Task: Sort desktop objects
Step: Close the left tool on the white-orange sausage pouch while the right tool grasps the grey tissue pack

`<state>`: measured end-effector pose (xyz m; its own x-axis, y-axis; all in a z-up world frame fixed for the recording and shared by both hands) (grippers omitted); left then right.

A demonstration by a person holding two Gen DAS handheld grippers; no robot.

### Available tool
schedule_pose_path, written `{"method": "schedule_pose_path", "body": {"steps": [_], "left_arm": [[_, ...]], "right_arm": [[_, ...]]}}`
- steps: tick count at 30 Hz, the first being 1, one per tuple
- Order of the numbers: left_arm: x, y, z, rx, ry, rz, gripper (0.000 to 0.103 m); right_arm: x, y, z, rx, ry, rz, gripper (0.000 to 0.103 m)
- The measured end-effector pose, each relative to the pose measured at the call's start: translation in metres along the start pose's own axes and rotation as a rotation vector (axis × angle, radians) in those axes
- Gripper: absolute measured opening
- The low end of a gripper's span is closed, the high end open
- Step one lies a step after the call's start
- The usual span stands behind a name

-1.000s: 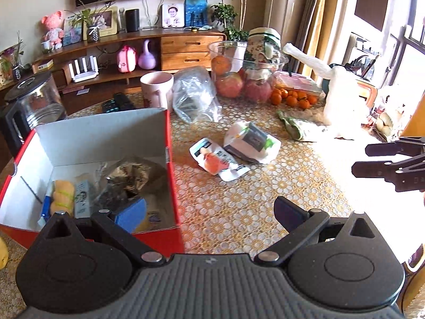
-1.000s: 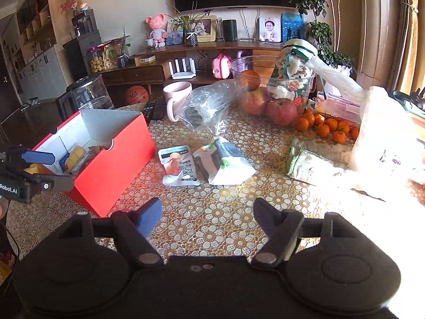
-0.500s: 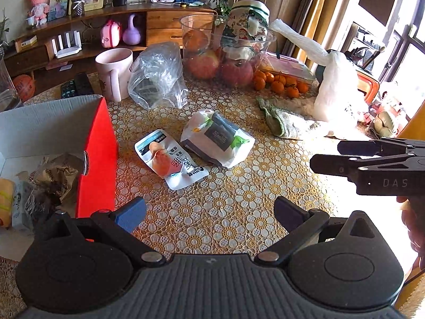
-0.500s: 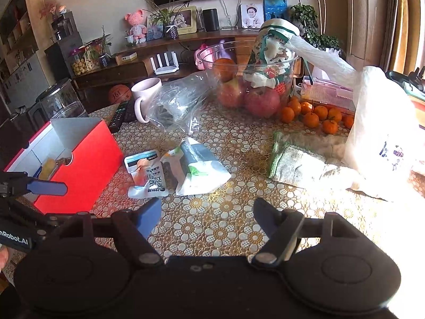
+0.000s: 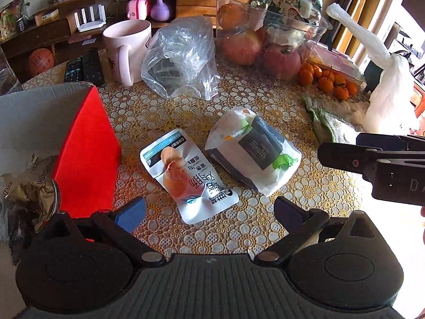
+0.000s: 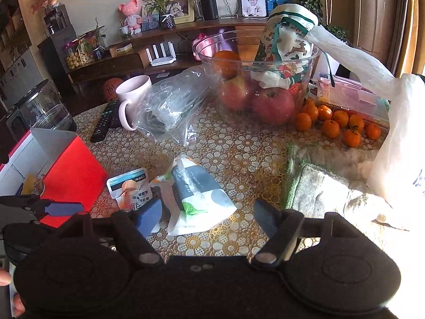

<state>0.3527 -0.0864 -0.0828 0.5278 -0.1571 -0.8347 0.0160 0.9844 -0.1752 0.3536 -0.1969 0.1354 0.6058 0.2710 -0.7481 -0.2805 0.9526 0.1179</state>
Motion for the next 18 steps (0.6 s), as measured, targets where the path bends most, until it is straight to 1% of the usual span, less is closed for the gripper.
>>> {"method": "schedule_pose_path", "body": {"steps": [3,10,18], "left_arm": [[0.014,0.005,0.005,-0.037,0.02,0.012,0.103],[0.035,0.011,0.009,-0.074,0.021,0.007,0.103],[0.055,0.009,-0.002,-0.046,0.012,0.009,0.103]], "right_arm": [[0.015,0.001,0.007,0.007,0.013,0.005,0.076],[0.053,0.002,0.008,0.01,0.059,-0.005,0.076],[0.086,-0.001,0.012,0.034,0.088,-0.009,0.076]]}}
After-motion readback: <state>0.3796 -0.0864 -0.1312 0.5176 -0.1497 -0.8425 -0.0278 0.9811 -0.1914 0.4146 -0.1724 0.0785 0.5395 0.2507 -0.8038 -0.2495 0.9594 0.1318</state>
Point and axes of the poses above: each gripper's, at about its wrist camera, not at the fingertips, and x roughly the way its jaws point, y to its left, z to its top, the point moved 1 cm from there along x, roughly the way its jaws point, and after that the axes turned 4 degrees about -z, right-handed, at the moved point
